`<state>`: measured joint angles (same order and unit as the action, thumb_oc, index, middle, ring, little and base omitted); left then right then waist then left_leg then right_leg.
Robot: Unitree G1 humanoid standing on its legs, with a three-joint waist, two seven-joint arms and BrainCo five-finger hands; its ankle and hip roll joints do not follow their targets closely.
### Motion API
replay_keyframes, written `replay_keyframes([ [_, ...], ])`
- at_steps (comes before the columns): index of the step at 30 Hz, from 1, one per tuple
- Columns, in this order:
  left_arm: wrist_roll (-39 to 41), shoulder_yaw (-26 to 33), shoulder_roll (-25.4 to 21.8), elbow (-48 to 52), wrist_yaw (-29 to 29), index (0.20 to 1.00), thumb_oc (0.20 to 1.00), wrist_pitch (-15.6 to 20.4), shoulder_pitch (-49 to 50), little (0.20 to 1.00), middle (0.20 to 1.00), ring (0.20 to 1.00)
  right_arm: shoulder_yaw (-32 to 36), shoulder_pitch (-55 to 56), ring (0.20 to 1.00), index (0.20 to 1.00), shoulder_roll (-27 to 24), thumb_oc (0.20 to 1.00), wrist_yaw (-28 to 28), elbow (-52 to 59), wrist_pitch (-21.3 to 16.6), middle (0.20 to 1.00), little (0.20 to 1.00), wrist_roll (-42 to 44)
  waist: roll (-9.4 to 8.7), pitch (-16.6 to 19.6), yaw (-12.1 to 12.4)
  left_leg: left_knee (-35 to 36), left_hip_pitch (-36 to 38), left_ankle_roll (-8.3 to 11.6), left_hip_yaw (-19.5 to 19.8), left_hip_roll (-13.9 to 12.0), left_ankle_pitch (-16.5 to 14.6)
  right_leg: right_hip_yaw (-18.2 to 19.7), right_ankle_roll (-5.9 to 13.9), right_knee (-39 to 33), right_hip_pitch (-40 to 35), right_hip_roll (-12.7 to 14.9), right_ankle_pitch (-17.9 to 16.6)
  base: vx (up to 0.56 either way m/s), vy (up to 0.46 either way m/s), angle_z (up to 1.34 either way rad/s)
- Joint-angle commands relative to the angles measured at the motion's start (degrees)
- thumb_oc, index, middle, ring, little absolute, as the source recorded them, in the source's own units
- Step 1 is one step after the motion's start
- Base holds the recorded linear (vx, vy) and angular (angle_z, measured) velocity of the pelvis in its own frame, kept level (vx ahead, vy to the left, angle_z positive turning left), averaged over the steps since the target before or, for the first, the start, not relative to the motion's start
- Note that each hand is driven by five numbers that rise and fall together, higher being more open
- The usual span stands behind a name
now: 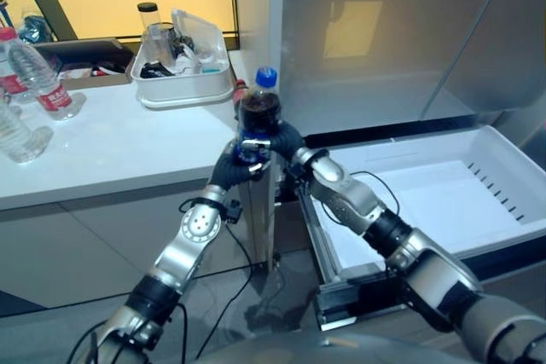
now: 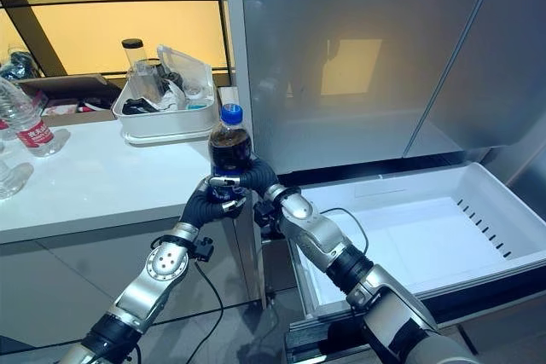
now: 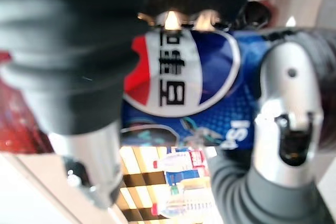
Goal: Take the drinks into the refrigerator
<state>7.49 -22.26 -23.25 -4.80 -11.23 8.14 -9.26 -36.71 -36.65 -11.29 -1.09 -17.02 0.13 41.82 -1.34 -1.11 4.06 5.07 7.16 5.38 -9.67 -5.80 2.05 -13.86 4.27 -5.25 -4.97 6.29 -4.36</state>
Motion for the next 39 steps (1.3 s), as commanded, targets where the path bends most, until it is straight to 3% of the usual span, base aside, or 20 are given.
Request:
replay_keyframes([
  [1, 0.6, -4.8, 2.5, 0.7, 0.3, 0.200, 0.200, 4.3, -11.4, 0.200, 0.200, 0.200, 2.2, -8.4, 1.000, 1.000, 7.9, 1.000, -0.4, -0.8, -6.9, 1.000, 1.000, 6.2, -1.10, 0.6, 0.7, -0.1, 0.8, -1.79, -0.7, 0.8, -4.0, -0.9, 4.00, 0.2, -1.8, 2.4, 1.1, 0.00, 0.000, 0.00],
  [11, 1.0, -5.8, 2.2, 1.0, 0.0, 0.200, 0.200, 4.7, -12.5, 0.200, 0.200, 0.200, 1.2, -10.6, 1.000, 1.000, 6.9, 1.000, -2.2, -2.2, -6.1, 1.000, 1.000, -1.8, -1.27, 0.6, 1.0, -0.1, 0.7, -1.89, -0.6, 1.0, -4.0, -0.9, 4.05, 0.2, -1.8, 2.4, 1.0, 0.00, 0.000, 0.00],
  [12, 1.0, -5.8, 2.2, 1.0, 0.0, 0.200, 0.200, 4.7, -12.5, 0.200, 0.200, 0.200, 1.2, -10.6, 0.893, 0.893, 6.9, 0.893, -2.2, -2.2, -6.1, 0.893, 0.893, -1.9, -1.27, 0.6, 1.0, -0.1, 0.7, -1.89, -0.6, 1.0, -4.0, -0.9, 4.05, 0.2, -1.8, 2.4, 1.0, 0.00, 0.000, 0.00],
  [14, 1.0, -5.8, 2.0, 1.2, -0.1, 0.200, 0.200, 4.8, -12.4, 0.200, 0.200, 0.200, 1.0, -11.1, 0.200, 0.200, 6.1, 0.200, -3.0, -2.6, -5.7, 0.200, 0.200, -5.8, -1.23, 0.7, 1.1, -0.1, 0.7, -1.92, -0.5, 1.1, -4.1, -0.9, 4.08, 0.2, -1.8, 2.4, 1.0, 0.00, 0.000, 0.00],
  [28, 2.8, -4.1, 2.2, 0.8, -0.2, 0.200, 0.200, 4.7, -10.0, 0.200, 0.200, 0.200, 1.9, -7.4, 0.200, 0.200, 3.1, 0.200, -2.4, 1.2, -5.7, 0.200, 0.200, -9.1, -1.13, 0.3, 0.8, -0.1, 0.5, -2.02, -0.4, 1.2, -4.1, -0.9, 4.12, 0.2, -1.7, 2.5, 1.0, 0.00, 0.001, 0.01],
  [30, 3.5, -3.5, 2.4, 0.7, -0.1, 0.501, 0.501, 4.6, -9.3, 0.501, 0.501, 0.501, 2.1, -6.4, 0.200, 0.200, 2.6, 0.200, -2.3, 2.1, -5.9, 0.200, 0.200, -9.1, -1.18, 0.2, 0.8, -0.1, 0.6, -2.04, -0.4, 1.1, -4.2, -0.9, 4.11, 0.2, -1.7, 2.5, 1.0, 0.00, 0.000, 0.00],
  [31, 3.5, -3.5, 2.4, 0.7, -0.1, 0.598, 0.598, 4.6, -9.2, 0.598, 0.598, 0.598, 2.1, -6.3, 0.200, 0.200, 2.6, 0.200, -2.3, 2.1, -5.8, 0.200, 0.200, -9.1, -1.17, 0.2, 0.8, -0.1, 0.6, -2.04, -0.4, 1.1, -4.2, -0.9, 4.11, 0.2, -1.7, 2.5, 1.0, 0.00, 0.000, 0.00],
  [32, 3.6, -3.4, 2.4, 0.7, -0.2, 1.000, 1.000, 4.5, -9.1, 1.000, 1.000, 1.000, 2.2, -6.0, 0.200, 0.200, 2.4, 0.200, -2.2, 2.4, -5.8, 0.200, 0.200, -9.1, -1.14, 0.2, 0.8, -0.1, 0.6, -2.04, -0.4, 1.1, -4.2, -0.9, 4.12, 0.2, -1.7, 2.5, 1.0, 0.00, 0.000, 0.00],
  [39, 6.5, -1.6, 3.4, -0.9, 0.0, 1.000, 1.000, 3.9, -6.6, 1.000, 1.000, 1.000, 3.3, -3.3, 0.200, 0.200, 1.3, 0.200, -2.0, 4.5, -6.0, 0.200, 0.200, -8.6, -1.10, 0.1, 0.7, -0.1, 0.6, -2.08, -0.5, 1.1, -4.2, -0.8, 4.11, 0.2, -1.7, 2.4, 1.1, 0.00, 0.000, 0.00],
])
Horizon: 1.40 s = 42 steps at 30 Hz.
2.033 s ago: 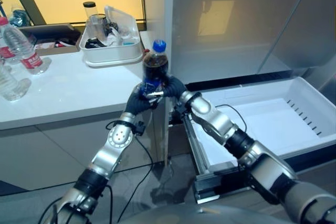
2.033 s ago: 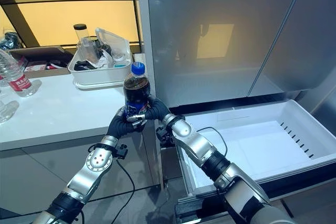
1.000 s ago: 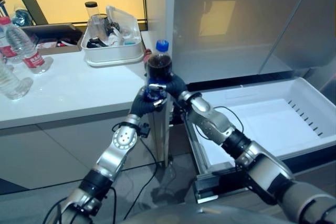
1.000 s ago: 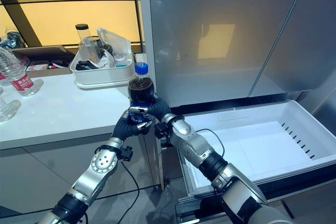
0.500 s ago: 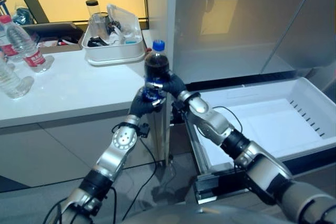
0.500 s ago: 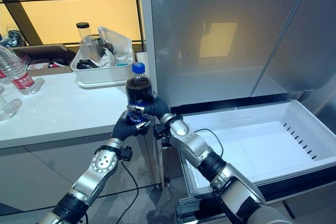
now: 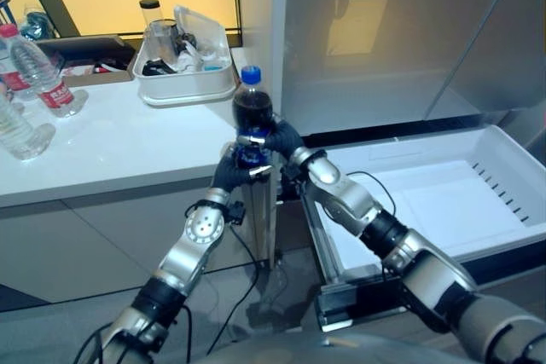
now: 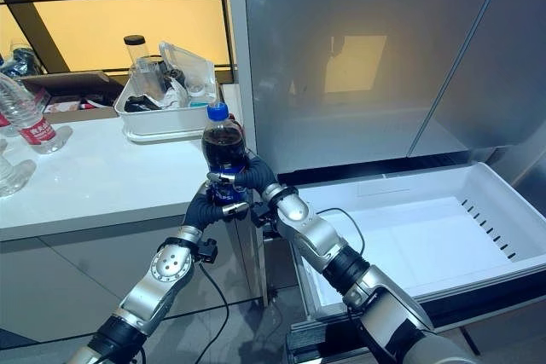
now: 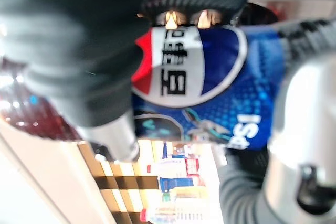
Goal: Take the drinks into the refrigerator
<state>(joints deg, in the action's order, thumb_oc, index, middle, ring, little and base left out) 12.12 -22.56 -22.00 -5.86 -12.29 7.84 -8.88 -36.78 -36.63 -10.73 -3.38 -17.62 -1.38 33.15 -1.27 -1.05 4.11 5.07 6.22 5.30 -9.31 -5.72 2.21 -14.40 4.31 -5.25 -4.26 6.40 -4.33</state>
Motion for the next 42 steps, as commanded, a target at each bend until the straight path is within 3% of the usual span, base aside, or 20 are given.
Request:
replay_keyframes([
  [1, 1.9, -1.3, 2.2, 0.2, 1.1, 1.000, 1.000, 4.2, -6.9, 1.000, 1.000, 1.000, 3.4, -3.3, 0.200, 0.200, 0.8, 0.200, 0.3, 5.1, -4.5, 0.200, 0.200, 0.1, -1.14, 0.1, 0.6, -0.1, 1.6, -2.00, -0.9, 1.1, -4.4, -0.3, 4.07, 0.2, -2.4, 2.3, 1.1, 0.00, 0.000, 0.00],
  [12, 7.4, 4.6, 2.8, -2.8, 3.3, 1.000, 1.000, 2.9, 3.0, 1.000, 1.000, 1.000, 9.6, 2.8, 0.200, 0.200, -5.1, 0.200, 0.4, 12.1, -5.4, 0.200, 0.200, -2.5, -1.17, -0.5, 0.7, -0.1, 1.3, -2.01, -1.0, 0.9, -4.2, -0.2, 4.09, 0.2, -1.9, 2.1, 1.0, 0.00, 0.000, 0.00],
  [27, 6.4, 9.2, 2.2, -2.6, 5.5, 1.000, 1.000, 2.7, 9.9, 1.000, 1.000, 1.000, 20.9, 11.7, 0.200, 0.200, -10.7, 0.200, 0.1, 19.8, -8.4, 0.200, 0.200, -3.8, -1.34, -0.8, 0.2, -0.1, 0.9, -2.09, -0.9, 0.8, -4.2, 0.0, 4.19, 0.2, -1.3, 1.9, 1.0, 0.00, 0.000, 0.00],
  [30, 6.1, 12.6, 2.1, -1.8, 5.8, 1.000, 1.000, 3.0, 12.3, 1.000, 1.000, 1.000, 28.6, 17.8, 0.200, 0.200, -12.9, 0.200, -0.3, 24.7, -10.9, 0.200, 0.200, -3.3, -1.45, -1.1, -0.5, -0.1, 0.7, -2.07, -0.9, 0.9, -4.3, 0.0, 4.27, 0.2, -1.0, 1.7, 1.1, 0.00, 0.000, 0.00],
  [42, 6.0, 15.3, 2.0, 0.9, 7.8, 1.000, 1.000, 3.9, 14.5, 1.000, 1.000, 1.000, 40.9, 26.2, 0.200, 0.200, -14.3, 0.200, -1.7, 28.7, -13.8, 0.200, 0.200, -3.8, -1.69, -1.3, -1.9, -0.1, 0.2, -2.04, -0.7, 0.9, -4.4, 0.3, 4.31, 0.2, -0.4, 1.4, 1.3, 0.00, 0.000, 0.00],
])
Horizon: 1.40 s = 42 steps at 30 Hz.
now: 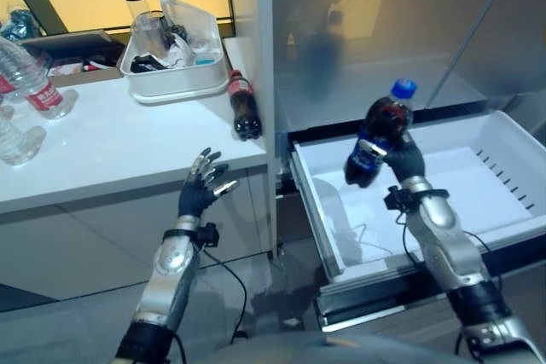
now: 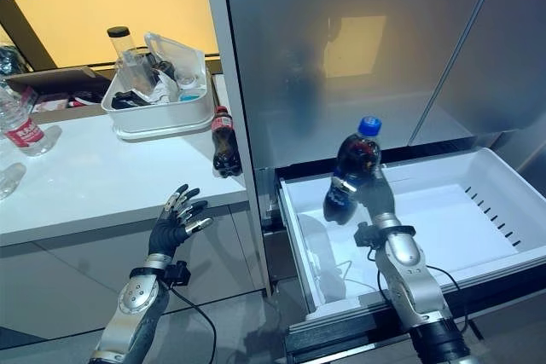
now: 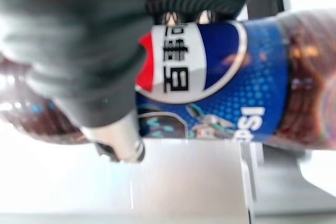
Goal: Take the drinks into the refrigerator
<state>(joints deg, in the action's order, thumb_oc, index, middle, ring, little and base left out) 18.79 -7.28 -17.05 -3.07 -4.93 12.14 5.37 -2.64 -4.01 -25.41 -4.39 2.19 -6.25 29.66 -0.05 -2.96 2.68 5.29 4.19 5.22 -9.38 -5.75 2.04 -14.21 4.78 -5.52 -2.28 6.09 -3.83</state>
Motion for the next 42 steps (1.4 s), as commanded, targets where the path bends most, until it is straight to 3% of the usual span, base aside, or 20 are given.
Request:
replay_keyframes([
  [1, -0.6, 0.2, -3.1, -0.9, 0.8, 1.000, 1.000, -0.3, 0.3, 1.000, 1.000, 1.000, 8.1, -5.9, 0.200, 0.200, 0.3, 0.200, -1.1, 8.8, -9.2, 0.200, 0.200, -0.4, -2.90, 0.6, -0.6, -0.3, 2.2, -1.98, -0.6, 0.9, -4.2, 0.2, 3.85, 0.5, -2.2, 1.7, 0.8, 0.00, 0.000, 0.00],
  [8, 1.7, 1.2, -4.0, 3.9, 3.3, 1.000, 1.000, 0.4, 1.7, 1.000, 1.000, 1.000, 12.4, -3.2, 0.200, 0.200, -1.9, 0.200, -3.0, 3.4, -8.6, 0.200, 0.200, -4.3, -3.13, 0.7, -0.9, -0.3, 1.8, -1.87, -0.5, 0.8, -4.4, 0.2, 3.84, 0.5, -2.0, 1.6, 1.0, 0.00, 0.000, 0.00],
  [10, 2.9, 1.7, -4.3, 5.2, 4.3, 1.000, 1.000, 0.4, 2.6, 1.000, 1.000, 1.000, 12.5, -2.1, 0.200, 0.200, -3.9, 0.200, -4.6, -1.7, -6.3, 0.200, 0.200, -9.9, -3.28, 0.5, -0.8, -0.3, 1.7, -1.79, -0.4, 0.8, -4.3, 0.1, 3.82, 0.5, -1.9, 1.5, 1.1, 0.00, 0.000, 0.00],
  [17, 3.8, 0.8, -6.3, 8.5, 7.5, 1.000, 1.000, 0.3, 5.9, 1.000, 1.000, 1.000, 9.1, -5.5, 0.200, 0.200, -8.1, 0.200, -6.9, -18.7, -2.9, 0.200, 0.200, -15.7, -3.42, 0.2, 0.4, -0.3, 1.6, -1.72, -0.3, 0.7, -4.2, -0.2, 3.91, 0.5, -2.0, 1.5, 1.0, 0.00, 0.000, 0.00],
  [28, 6.7, -4.1, -11.0, 12.9, 12.0, 1.000, 1.000, 0.3, 9.5, 1.000, 1.000, 1.000, -5.9, -23.8, 0.200, 0.200, -15.9, 0.200, -6.7, -49.5, 2.3, 0.200, 0.200, -26.5, -3.79, -0.9, 3.0, -0.3, 0.7, -1.62, 0.5, 1.2, -3.7, -1.1, 4.09, 0.5, -2.0, 1.9, 0.6, -0.01, 0.005, 0.02],
  [33, 6.5, -3.8, -11.6, 14.2, 11.9, 1.000, 1.000, 0.3, 9.8, 1.000, 1.000, 1.000, -12.1, -29.9, 0.200, 0.200, -17.7, 0.200, -6.1, -54.6, 3.7, 0.200, 0.200, -33.8, -3.79, -1.4, 3.5, -0.3, -0.2, -1.69, 0.9, 1.4, -3.2, -1.6, 4.16, 0.5, -1.6, 2.1, 0.2, -0.01, 0.004, 0.03],
  [36, 5.6, -3.9, -11.6, 15.4, 11.9, 1.000, 1.000, 0.6, 9.6, 1.000, 1.000, 1.000, -18.7, -33.1, 0.200, 0.200, -18.1, 0.200, -5.4, -57.8, 5.1, 0.200, 0.200, -44.9, -3.80, -1.9, 4.3, -0.3, -0.9, -1.72, 1.4, 1.6, -2.9, -2.1, 4.24, 0.5, -1.3, 2.3, 0.0, -0.01, 0.002, 0.01],
  [42, 5.4, -3.0, -11.8, 18.7, 11.6, 1.000, 1.000, 1.2, 9.2, 1.000, 1.000, 1.000, -22.8, -36.4, 0.200, 0.200, -14.7, 0.200, -4.8, -63.1, 6.3, 0.200, 0.200, -50.5, -3.42, -2.7, 5.2, -0.3, -1.7, -1.64, 1.9, 1.7, -2.5, -2.7, 4.27, 0.5, -0.9, 2.5, -0.1, -0.02, 0.003, 0.09],
])
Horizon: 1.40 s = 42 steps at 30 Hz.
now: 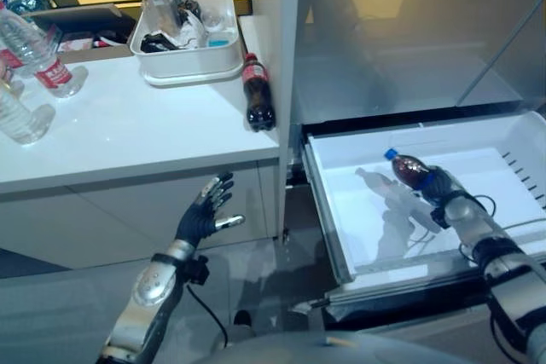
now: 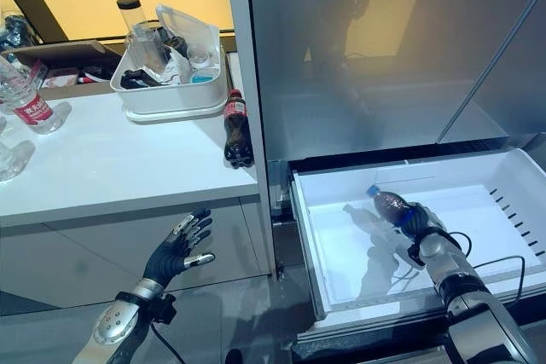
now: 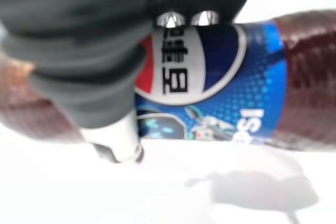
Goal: Take the drinks into the refrigerator
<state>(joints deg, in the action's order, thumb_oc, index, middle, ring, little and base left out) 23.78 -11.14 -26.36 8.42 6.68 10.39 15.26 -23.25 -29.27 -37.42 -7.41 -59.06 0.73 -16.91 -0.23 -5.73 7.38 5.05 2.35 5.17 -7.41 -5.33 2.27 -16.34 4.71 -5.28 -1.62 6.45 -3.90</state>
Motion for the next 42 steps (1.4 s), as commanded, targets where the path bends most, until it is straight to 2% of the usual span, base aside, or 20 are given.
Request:
replay_keyframes([
  [1, 0.3, 0.9, -2.6, 7.6, 0.2, 1.000, 1.000, 2.8, -0.8, 1.000, 1.000, 1.000, -3.4, -11.4, 0.200, 0.200, -1.6, 0.200, -1.5, -3.2, -0.5, 0.200, 0.200, -5.8, -3.06, -0.2, 0.6, 0.0, -0.2, -1.56, 0.1, 1.3, -2.5, -0.7, 4.30, 0.3, -1.3, 2.2, -0.1, -0.03, 0.000, 0.04],
  [5, -0.9, 0.2, -2.4, 5.9, 0.3, 1.000, 1.000, 2.5, -1.5, 1.000, 1.000, 1.000, -5.9, -11.4, 0.200, 0.200, 0.4, 0.200, -0.7, -3.3, -0.1, 0.200, 0.200, -10.6, -2.68, -1.2, 0.8, 0.0, -1.2, -1.58, 0.7, 1.4, -2.2, -0.9, 4.24, 0.3, -0.6, 2.3, -0.3, -0.04, -0.004, 0.04],
  [9, -1.3, 0.7, -1.8, 4.9, -0.1, 1.000, 1.000, 2.3, -1.7, 1.000, 1.000, 1.000, -6.9, -10.1, 0.200, 0.200, 0.9, 0.200, -0.8, 1.3, 0.6, 0.200, 0.200, -15.8, -2.38, -1.7, 0.6, 0.0, -1.8, -1.64, 0.9, 1.5, -1.9, -1.0, 4.23, 0.3, -0.2, 2.4, -0.4, -0.02, -0.003, 0.09],
  [10, -1.5, 0.9, -1.7, 4.7, 0.0, 1.000, 1.000, 2.3, -1.9, 1.000, 1.000, 1.000, -7.1, -9.4, 0.304, 0.304, 1.1, 0.304, -0.5, 2.9, 0.6, 0.304, 0.304, -17.2, -2.30, -1.9, 0.6, 0.0, -1.9, -1.64, 1.0, 1.5, -1.9, -1.0, 4.24, 0.3, -0.1, 2.4, -0.4, 0.00, 0.000, 0.00],
  [11, -1.6, 1.1, -1.4, 4.5, -0.1, 1.000, 1.000, 2.3, -2.0, 1.000, 1.000, 1.000, -6.6, -8.2, 1.000, 1.000, 1.2, 1.000, -0.3, 4.4, 1.0, 1.000, 1.000, -18.5, -2.14, -1.9, 0.5, 0.0, -2.0, -1.67, 1.0, 1.5, -1.9, -1.1, 4.24, 0.3, -0.1, 2.4, -0.4, 0.00, 0.000, 0.00],
  [16, -3.3, 1.2, 0.2, 2.1, -1.4, 1.000, 1.000, 2.5, -3.2, 1.000, 1.000, 1.000, -4.7, -4.4, 1.000, 1.000, 3.3, 1.000, -1.0, 5.9, 1.9, 1.000, 1.000, -21.0, -1.72, -1.7, 0.5, 0.0, -1.9, -1.71, 1.3, 1.6, -2.1, -1.6, 4.20, 0.3, -0.5, 2.8, -0.2, 0.00, -0.001, 0.01],
  [21, -4.0, 0.9, 1.0, 1.5, -2.0, 1.000, 1.000, 2.9, -3.8, 1.000, 1.000, 1.000, -5.7, -4.0, 1.000, 1.000, 5.1, 1.000, -1.4, 3.5, 2.1, 1.000, 1.000, -22.8, -1.70, -1.7, 0.6, 0.0, -1.7, -1.64, 1.3, 1.5, -2.2, -1.6, 4.15, 0.3, -0.7, 2.8, 0.0, 0.00, -0.002, 0.03],
  [25, -4.2, 0.8, 1.1, 1.2, -2.9, 1.000, 1.000, 3.0, -4.1, 1.000, 1.000, 1.000, -6.0, -4.6, 1.000, 1.000, 6.8, 1.000, -2.1, -0.7, 1.9, 1.000, 1.000, -20.5, -1.81, -1.7, 0.8, 0.0, -1.7, -1.54, 1.4, 1.4, -2.2, -1.7, 4.12, 0.3, -0.8, 2.8, 0.0, 0.00, 0.000, 0.00],
  [29, -4.3, 1.1, 1.0, 1.1, -3.1, 1.000, 1.000, 2.9, -4.2, 1.000, 1.000, 1.000, -4.8, -4.6, 1.000, 1.000, 6.5, 1.000, -2.4, 0.5, 1.2, 1.000, 1.000, -16.5, -1.98, -1.7, 0.7, 0.0, -1.6, -1.54, 1.4, 1.3, -2.2, -1.8, 4.14, 0.3, -0.8, 2.8, 0.0, 0.00, 0.000, 0.00],
  [32, -4.5, 1.7, 1.0, 1.0, -3.1, 1.000, 1.000, 2.8, -4.2, 1.000, 1.000, 1.000, -2.1, -3.2, 1.000, 1.000, 5.4, 1.000, -2.5, 5.2, 0.2, 1.000, 1.000, -11.6, -2.12, -1.5, 0.2, 0.0, -1.6, -1.57, 1.3, 1.3, -2.2, -1.8, 4.15, 0.3, -0.8, 2.8, 0.0, 0.00, 0.000, 0.00],
  [33, -4.5, 2.2, 1.0, 0.6, -3.2, 1.000, 1.000, 2.6, -4.3, 1.000, 1.000, 1.000, 1.9, -0.4, 1.000, 1.000, 5.6, 1.000, -3.4, 8.8, -0.8, 1.000, 1.000, -5.3, -2.19, -1.4, -0.2, 0.0, -1.4, -1.65, 1.2, 1.3, -2.2, -1.8, 4.19, 0.3, -0.9, 2.7, -0.1, 0.00, 0.000, 0.00],
  [35, -4.6, 2.1, 0.7, 0.4, -3.0, 1.000, 1.000, 2.6, -4.1, 1.000, 1.000, 1.000, 3.8, 0.4, 1.000, 1.000, 4.5, 1.000, -3.4, 10.1, -1.5, 1.000, 1.000, -2.4, -2.35, -1.3, -0.1, 0.0, -1.4, -1.67, 1.2, 1.3, -2.3, -1.8, 4.21, 0.3, -1.0, 2.7, 0.0, 0.00, 0.000, 0.00],
  [38, -4.5, 2.1, 0.3, -0.3, -3.0, 1.000, 1.000, 2.6, -3.7, 1.000, 1.000, 1.000, 11.4, 3.0, 1.000, 1.000, 4.2, 1.000, -5.1, 13.1, -4.9, 1.000, 1.000, 12.4, -2.50, -1.0, -0.8, 0.0, -0.8, -1.78, 1.0, 1.4, -2.6, -1.6, 4.21, 0.3, -1.2, 2.7, 0.0, 0.00, 0.000, 0.00],
  [40, -4.5, 2.3, -0.1, -0.5, -2.8, 1.000, 1.000, 2.5, -3.2, 1.000, 1.000, 1.000, 13.6, 4.2, 1.000, 1.000, 4.0, 1.000, -5.2, 15.5, -5.6, 1.000, 1.000, 15.3, -2.60, -0.9, -0.9, 0.0, -0.6, -1.80, 0.9, 1.3, -2.7, -1.5, 4.21, 0.3, -1.3, 2.6, 0.2, 0.00, 0.000, 0.00],
  [41, -4.7, 2.7, -0.2, -1.0, -2.9, 1.000, 1.000, 2.5, -2.9, 1.000, 1.000, 1.000, 17.2, 6.7, 1.000, 1.000, 3.5, 1.000, -5.3, 19.4, -7.5, 1.000, 1.000, 20.0, -2.67, -0.7, -1.3, 0.0, -0.3, -1.86, 0.8, 1.3, -2.9, -1.2, 4.20, 0.3, -1.4, 2.6, 0.2, 0.00, 0.000, 0.00],
  [42, -4.7, 2.6, -0.2, -1.0, -2.9, 1.000, 1.000, 2.5, -2.9, 1.000, 1.000, 1.000, 17.2, 6.8, 1.000, 1.000, 3.5, 1.000, -5.3, 19.4, -7.5, 1.000, 1.000, 20.0, -2.67, -0.7, -1.2, 0.0, -0.3, -1.86, 0.7, 1.3, -2.9, -1.2, 4.20, 0.3, -1.4, 2.6, 0.2, 0.00, 0.000, 0.00],
])
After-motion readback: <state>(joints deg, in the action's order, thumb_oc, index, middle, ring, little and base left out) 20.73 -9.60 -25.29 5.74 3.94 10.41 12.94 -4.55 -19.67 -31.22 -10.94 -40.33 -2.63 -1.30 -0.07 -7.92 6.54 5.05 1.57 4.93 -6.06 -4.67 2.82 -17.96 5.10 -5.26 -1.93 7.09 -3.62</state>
